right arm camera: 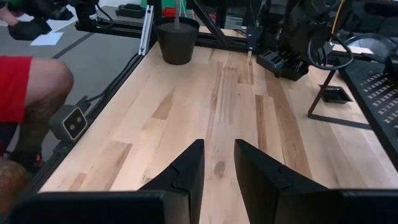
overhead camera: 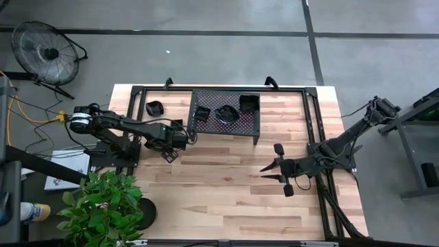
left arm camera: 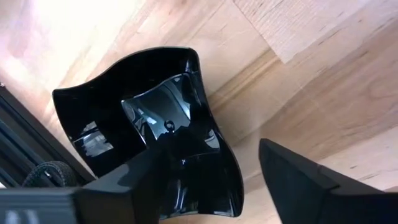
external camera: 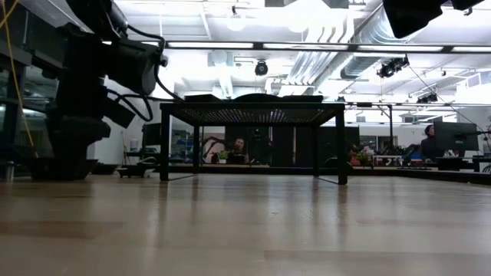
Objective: Pick & Place Mini shaped plates
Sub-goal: Stack the distorted square plate on the distorted square plates on the shelf
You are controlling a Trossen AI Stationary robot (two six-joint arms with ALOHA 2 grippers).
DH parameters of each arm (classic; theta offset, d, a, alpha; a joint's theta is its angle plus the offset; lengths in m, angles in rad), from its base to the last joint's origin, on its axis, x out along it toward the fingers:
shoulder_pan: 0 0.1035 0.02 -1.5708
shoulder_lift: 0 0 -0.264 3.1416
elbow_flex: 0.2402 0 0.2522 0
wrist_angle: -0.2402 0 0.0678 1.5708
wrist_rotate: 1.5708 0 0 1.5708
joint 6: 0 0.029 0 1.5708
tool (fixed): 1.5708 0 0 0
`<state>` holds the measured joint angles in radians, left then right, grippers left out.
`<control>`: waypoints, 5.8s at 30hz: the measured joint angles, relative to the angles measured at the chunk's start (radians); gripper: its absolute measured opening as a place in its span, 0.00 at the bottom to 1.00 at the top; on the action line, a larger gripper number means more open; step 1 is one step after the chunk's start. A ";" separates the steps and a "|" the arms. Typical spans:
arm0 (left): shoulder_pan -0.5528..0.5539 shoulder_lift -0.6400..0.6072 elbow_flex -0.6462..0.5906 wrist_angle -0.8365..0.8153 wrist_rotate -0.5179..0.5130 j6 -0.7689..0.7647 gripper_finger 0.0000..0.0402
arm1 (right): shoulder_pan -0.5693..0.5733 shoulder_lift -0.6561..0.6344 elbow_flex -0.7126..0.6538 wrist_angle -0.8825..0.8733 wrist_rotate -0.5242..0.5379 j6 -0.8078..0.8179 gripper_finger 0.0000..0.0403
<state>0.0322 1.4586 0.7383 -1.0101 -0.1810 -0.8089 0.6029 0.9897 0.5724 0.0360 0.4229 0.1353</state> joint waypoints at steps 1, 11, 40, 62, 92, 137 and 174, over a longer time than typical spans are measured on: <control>0.000 0.000 0.000 0.001 0.003 0.000 0.56 | 0.000 0.000 0.000 0.000 0.004 -0.004 0.21; 0.000 0.000 0.000 0.019 0.014 0.000 0.32 | 0.000 0.000 0.000 0.000 0.017 -0.013 0.21; 0.000 0.000 0.000 0.015 0.034 0.041 0.01 | 0.000 0.000 0.000 -0.001 0.017 -0.013 0.21; -0.071 0.000 0.354 -0.456 -0.028 0.157 0.00 | 0.000 0.000 0.000 -0.002 0.020 -0.013 0.21; -0.384 0.000 0.739 -0.127 -0.332 1.073 0.00 | -0.069 0.000 0.000 0.080 0.073 -0.114 0.21; -0.549 0.394 0.737 0.025 -1.391 1.702 0.00 | -0.092 0.600 0.414 0.633 0.694 -0.789 0.37; -0.549 0.393 0.737 0.025 -1.367 1.690 0.00 | -0.159 0.601 0.461 0.440 0.702 -0.551 0.14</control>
<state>-0.5171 1.8511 1.4757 -0.9848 -1.5477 0.8809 0.4441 1.5909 1.0336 0.4764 1.1251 -0.4162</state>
